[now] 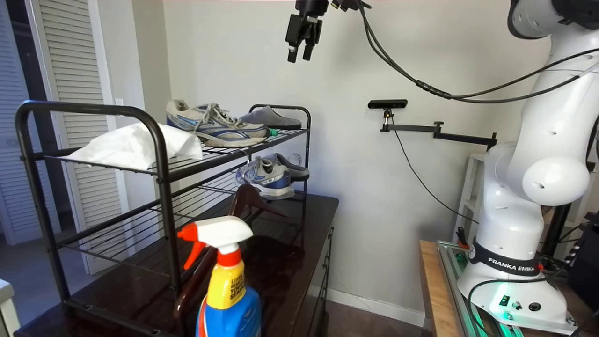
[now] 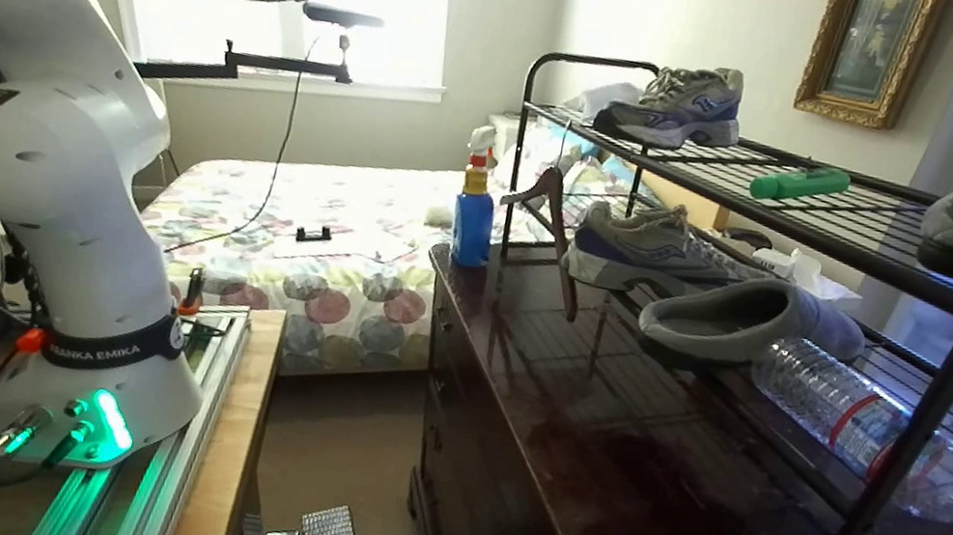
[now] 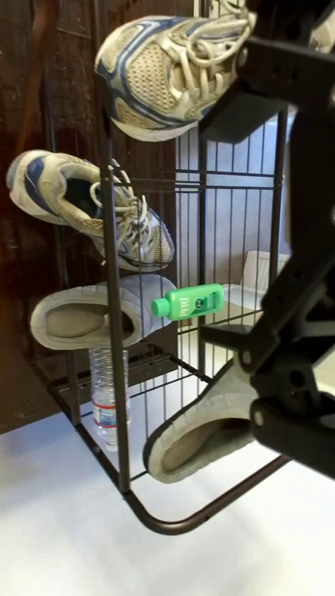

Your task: Put the green bottle in the grey slipper on the right

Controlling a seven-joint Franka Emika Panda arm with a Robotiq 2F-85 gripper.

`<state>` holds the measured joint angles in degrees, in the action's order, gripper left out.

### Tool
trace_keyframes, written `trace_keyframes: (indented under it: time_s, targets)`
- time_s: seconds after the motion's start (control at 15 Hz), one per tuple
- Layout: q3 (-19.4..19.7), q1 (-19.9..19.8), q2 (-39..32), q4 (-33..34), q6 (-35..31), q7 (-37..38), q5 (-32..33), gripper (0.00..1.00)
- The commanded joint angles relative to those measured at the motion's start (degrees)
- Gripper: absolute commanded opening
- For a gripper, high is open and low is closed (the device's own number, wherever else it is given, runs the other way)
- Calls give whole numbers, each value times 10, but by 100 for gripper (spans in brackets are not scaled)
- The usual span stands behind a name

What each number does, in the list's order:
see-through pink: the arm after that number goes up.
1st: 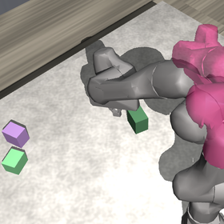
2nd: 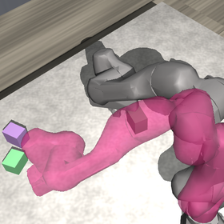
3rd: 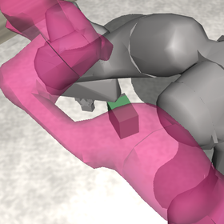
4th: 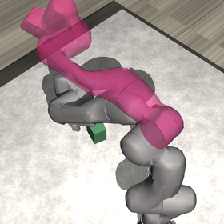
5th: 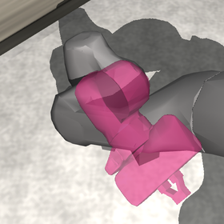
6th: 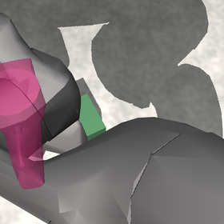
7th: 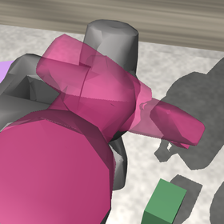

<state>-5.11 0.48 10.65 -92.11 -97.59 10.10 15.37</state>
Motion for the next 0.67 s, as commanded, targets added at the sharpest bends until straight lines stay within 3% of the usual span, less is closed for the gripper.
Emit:
trace_keyframes:
  time_s: [0.0,0.27,0.4,0.47,0.6]
  targets:
    - [12,-2,-82,142,66,-35,-5,100]
    - [27,-1,-133,258,155,-24,-37,100]
    - [33,-1,-153,313,167,-22,-66,100]
    - [28,-1,-111,226,129,-20,-35,100]
    - [31,-1,-126,265,142,-20,-49,100]
